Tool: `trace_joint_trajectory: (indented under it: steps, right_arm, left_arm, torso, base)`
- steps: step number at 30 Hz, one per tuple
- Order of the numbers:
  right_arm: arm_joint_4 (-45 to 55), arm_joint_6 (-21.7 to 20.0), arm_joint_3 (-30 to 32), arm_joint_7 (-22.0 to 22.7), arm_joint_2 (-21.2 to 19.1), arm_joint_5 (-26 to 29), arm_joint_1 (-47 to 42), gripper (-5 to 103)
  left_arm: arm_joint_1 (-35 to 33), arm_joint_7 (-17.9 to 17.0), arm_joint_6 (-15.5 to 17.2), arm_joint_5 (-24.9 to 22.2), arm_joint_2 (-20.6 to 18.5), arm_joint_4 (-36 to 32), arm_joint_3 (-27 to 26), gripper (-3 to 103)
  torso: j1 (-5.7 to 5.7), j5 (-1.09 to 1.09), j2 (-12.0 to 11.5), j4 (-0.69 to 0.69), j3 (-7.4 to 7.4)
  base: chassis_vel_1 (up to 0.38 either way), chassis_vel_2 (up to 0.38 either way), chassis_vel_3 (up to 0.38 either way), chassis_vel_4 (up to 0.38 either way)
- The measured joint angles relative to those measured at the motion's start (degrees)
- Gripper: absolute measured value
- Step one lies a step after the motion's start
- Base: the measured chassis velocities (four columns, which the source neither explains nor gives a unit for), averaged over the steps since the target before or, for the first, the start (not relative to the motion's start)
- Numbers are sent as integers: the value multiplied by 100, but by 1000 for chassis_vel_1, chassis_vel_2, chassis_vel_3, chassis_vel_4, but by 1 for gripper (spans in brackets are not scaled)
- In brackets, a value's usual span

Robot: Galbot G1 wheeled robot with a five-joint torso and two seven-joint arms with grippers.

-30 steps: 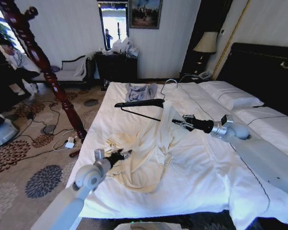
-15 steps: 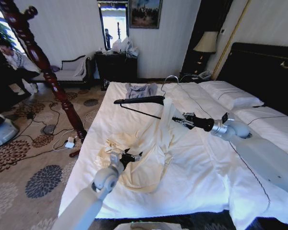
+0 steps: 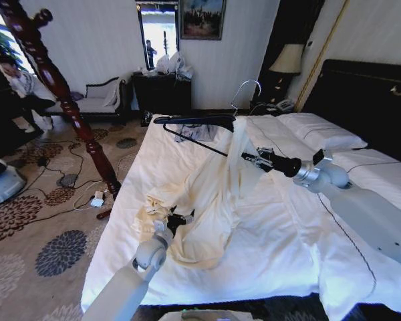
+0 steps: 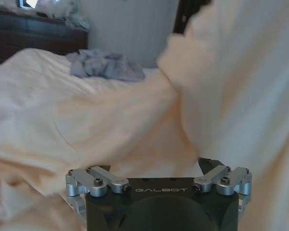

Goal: Pick up the clothes from the bed and hang them on the clothes hanger.

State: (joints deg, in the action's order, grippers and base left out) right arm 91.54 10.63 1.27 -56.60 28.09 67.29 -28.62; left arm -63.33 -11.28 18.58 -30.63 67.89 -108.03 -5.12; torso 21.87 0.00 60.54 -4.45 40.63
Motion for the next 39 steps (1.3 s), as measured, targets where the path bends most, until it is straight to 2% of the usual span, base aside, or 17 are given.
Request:
trace_joint_trajectory:
  steps: [7, 14, 15, 17, 21, 23, 24, 25, 26, 29, 30, 31, 32, 33, 36, 38, 39]
  right_arm:
    - [8, 12, 32, -37, -34, -17, -48, 20]
    - [38, 26, 54, -63, -44, -32, -81, 20]
    - [42, 30, 55, -67, -58, -37, -83, 20]
    - [44, 32, 60, -72, -71, -43, -83, 20]
    - [39, 40, 76, -87, -91, -47, -83, 20]
    - [41, 41, 77, -88, -91, -47, -86, 20]
    - [55, 42, 77, -88, -91, -52, -96, 20]
    - [78, 43, 77, -90, -91, -58, -112, 20]
    - [78, 43, 77, -90, -91, -58, -112, 20]
    - [106, 50, 80, -93, -98, -77, -140, 20]
    - [106, 50, 80, -93, -98, -77, -140, 20]
    - [106, 51, 82, -93, -105, -79, -141, 20]
    - [106, 52, 92, -93, -116, -81, -141, 20]
    - [112, 52, 112, -93, -133, -81, -144, 20]
    - [135, 53, 126, -93, -157, -78, -152, 20]
    - [141, 54, 132, -102, -180, -79, -157, 20]
    - [141, 54, 132, -102, -180, -79, -157, 20]
  left_arm:
    - [370, -97, 23, -314, -110, 72, -406, 100]
    - [551, -55, -8, -379, -119, 268, -599, 100]
    - [566, -55, -20, -377, -117, 297, -639, 103]
    - [564, -45, -20, -384, -130, 289, -673, 99]
    - [472, 40, 3, -465, -274, 159, -806, 78]
    - [469, 44, 0, -474, -281, 163, -823, 78]
    - [470, 48, -17, -481, -279, 187, -846, 73]
    - [479, 48, -48, -480, -255, 242, -858, 67]
    - [479, 48, -48, -480, -255, 242, -858, 67]
    - [569, 69, -104, -414, -106, 331, -811, 51]
    - [569, 69, -104, -414, -106, 331, -811, 51]
    - [586, 75, -104, -414, -80, 337, -788, 43]
    - [606, 93, -99, -416, -44, 335, -745, 43]
    - [584, 140, -31, -416, -22, 250, -673, 53]
    - [455, 252, 85, -415, -49, -25, -631, 58]
    - [212, 430, 165, -328, -159, -390, -708, 70]
    - [212, 430, 165, -328, -159, -390, -708, 70]
  torso:
    - [0, 0, 0, -1, 0]
    - [1, 0, 0, -1, 0]
    - [0, 0, 0, -1, 0]
    - [1, -1, 0, -1, 0]
    - [0, 0, 0, 0, 0]
    - [0, 0, 0, 0, 0]
    - [0, 0, 0, 0, 0]
    - [1, 0, 0, 0, 0]
    - [1, 0, 0, 0, 0]
    - [0, 0, 0, 0, 0]
    - [0, 0, 0, 0, 0]
    - [0, 0, 0, -1, 0]
    - [1, 0, 0, -2, 0]
    - [1, 0, -1, -2, 0]
    - [2, 0, 0, -2, 0]
    - [1, 1, 0, -1, -1]
    - [1, 1, 0, -1, -1]
  base:
    - [0, 0, 0, 0]
    - [0, 0, 0, 0]
    - [0, 0, 0, 0]
    - [0, 0, 0, 0]
    - [0, 0, 0, 0]
    - [0, 0, 0, 0]
    - [0, 0, 0, 0]
    - [0, 0, 0, 0]
    - [0, 0, 0, 0]
    - [0, 0, 0, 0]
    - [0, 0, 0, 0]
    - [0, 0, 0, 0]
    - [0, 0, 0, 0]
    - [0, 0, 0, 0]
    - [0, 0, 0, 0]
    - [0, 0, 0, 0]
    - [0, 0, 0, 0]
